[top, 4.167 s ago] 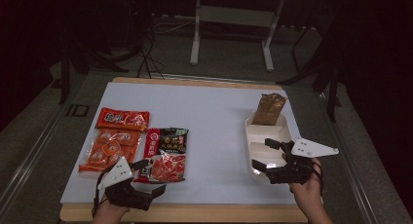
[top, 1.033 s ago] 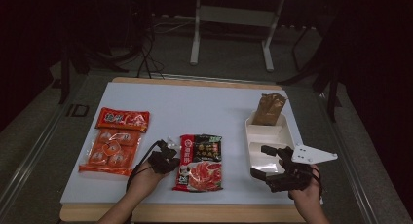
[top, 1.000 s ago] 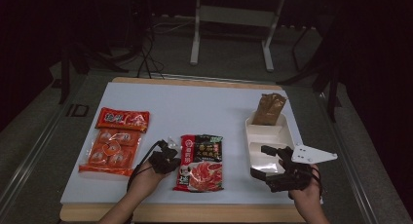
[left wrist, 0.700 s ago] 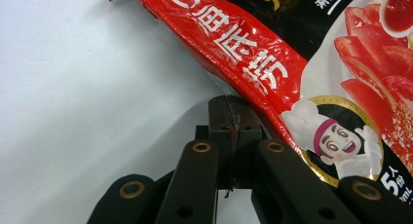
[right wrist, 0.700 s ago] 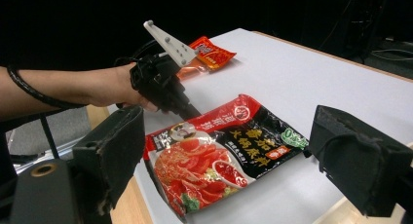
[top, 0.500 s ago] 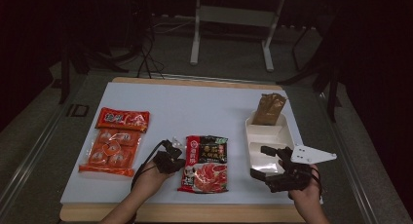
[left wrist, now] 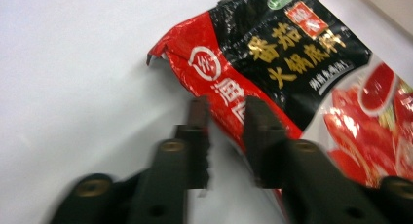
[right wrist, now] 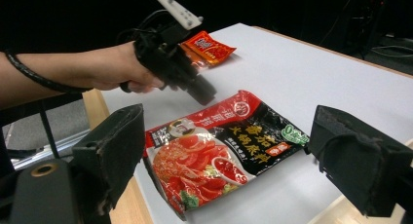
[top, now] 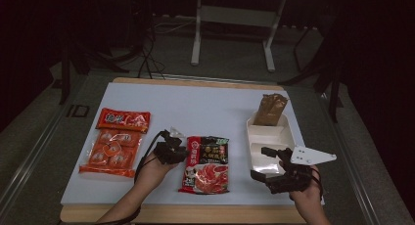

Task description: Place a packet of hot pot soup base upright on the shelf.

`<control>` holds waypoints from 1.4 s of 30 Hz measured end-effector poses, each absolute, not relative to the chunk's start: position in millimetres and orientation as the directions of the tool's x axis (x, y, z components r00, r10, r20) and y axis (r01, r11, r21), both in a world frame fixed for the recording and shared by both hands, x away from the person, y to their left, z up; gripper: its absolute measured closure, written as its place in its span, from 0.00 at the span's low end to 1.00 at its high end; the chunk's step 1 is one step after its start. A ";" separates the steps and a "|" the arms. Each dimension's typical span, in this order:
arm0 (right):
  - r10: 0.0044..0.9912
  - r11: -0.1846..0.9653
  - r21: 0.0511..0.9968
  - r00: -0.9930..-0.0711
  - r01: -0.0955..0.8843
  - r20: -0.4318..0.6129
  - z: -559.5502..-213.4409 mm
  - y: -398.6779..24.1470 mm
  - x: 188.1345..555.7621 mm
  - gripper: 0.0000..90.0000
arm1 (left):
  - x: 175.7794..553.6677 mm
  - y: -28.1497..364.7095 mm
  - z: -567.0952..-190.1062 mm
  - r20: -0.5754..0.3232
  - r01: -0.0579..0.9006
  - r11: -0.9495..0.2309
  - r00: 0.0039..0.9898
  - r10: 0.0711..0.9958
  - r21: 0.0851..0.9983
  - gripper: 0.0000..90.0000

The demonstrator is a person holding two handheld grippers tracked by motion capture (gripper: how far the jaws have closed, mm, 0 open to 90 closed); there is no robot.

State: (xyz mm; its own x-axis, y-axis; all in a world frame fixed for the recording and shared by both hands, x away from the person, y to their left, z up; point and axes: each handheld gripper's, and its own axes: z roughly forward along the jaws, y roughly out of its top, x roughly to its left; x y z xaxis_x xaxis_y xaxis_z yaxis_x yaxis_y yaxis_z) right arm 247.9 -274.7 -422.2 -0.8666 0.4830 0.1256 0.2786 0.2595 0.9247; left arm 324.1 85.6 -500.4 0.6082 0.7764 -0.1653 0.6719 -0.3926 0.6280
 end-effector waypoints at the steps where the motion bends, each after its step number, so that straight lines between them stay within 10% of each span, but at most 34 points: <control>1: 0.483 0.262 0.925 -0.867 0.276 0.122 -422.4 -274.5 247.9 0.15 | 326.1 84.2 -501.1 -0.166 0.675 -0.383 0.600 0.783 0.631 0.71; 15: 0.483 0.280 0.921 -0.869 0.271 0.109 -424.3 -272.1 247.2 0.15 | 362.7 70.6 -525.7 -0.300 0.758 -0.250 0.505 0.810 0.602 0.39; 34: 0.468 0.306 0.914 -0.878 0.267 0.100 -426.7 -264.5 248.1 0.15 | 369.2 52.9 -524.6 -0.182 0.756 -0.341 0.513 0.839 0.559 0.95; 42: 0.482 0.293 0.917 -0.870 0.272 0.104 -426.0 -270.0 249.7 0.15 | 357.6 54.6 -512.3 -0.181 0.699 -0.307 0.532 0.827 0.646 0.98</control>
State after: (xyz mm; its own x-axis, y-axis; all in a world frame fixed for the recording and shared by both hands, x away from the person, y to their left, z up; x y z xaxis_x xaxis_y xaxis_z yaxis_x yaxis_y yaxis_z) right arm 249.7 -270.0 -426.0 -0.8702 0.4816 0.1041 0.2717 0.2929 0.9167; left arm 357.6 54.6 -512.3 0.5317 0.8273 -0.1814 0.6986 -0.3073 0.6462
